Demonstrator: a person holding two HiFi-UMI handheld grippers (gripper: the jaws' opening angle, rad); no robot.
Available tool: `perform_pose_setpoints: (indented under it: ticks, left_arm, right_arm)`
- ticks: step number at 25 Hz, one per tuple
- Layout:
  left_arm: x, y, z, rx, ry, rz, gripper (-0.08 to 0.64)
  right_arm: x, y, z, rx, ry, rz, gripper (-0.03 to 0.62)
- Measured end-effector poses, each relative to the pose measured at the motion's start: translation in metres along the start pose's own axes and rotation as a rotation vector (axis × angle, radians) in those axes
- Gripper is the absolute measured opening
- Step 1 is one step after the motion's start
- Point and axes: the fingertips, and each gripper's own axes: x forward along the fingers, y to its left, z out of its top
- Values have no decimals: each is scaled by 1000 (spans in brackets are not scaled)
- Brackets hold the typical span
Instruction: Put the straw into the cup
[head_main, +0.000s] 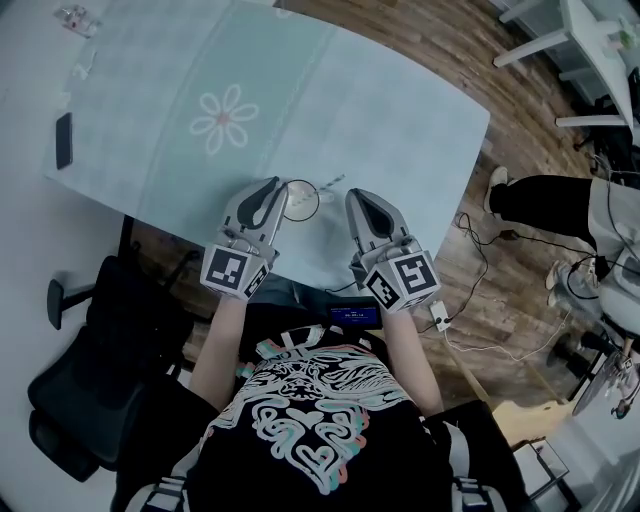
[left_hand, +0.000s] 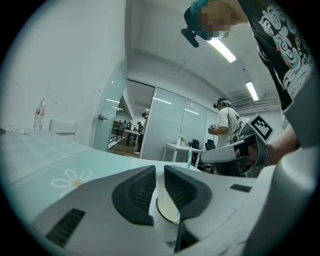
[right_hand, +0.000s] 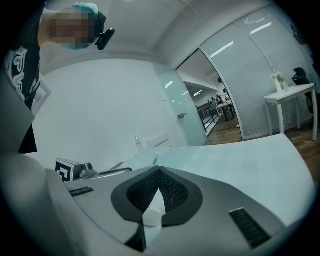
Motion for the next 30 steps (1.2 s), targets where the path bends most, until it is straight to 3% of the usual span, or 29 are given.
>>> perform_pose_setpoints:
  ticks: [30]
  left_arm:
    - [-12, 3, 29, 47, -23, -64, 78]
  right_arm:
    - [4, 37, 20, -38, -56, -24, 15]
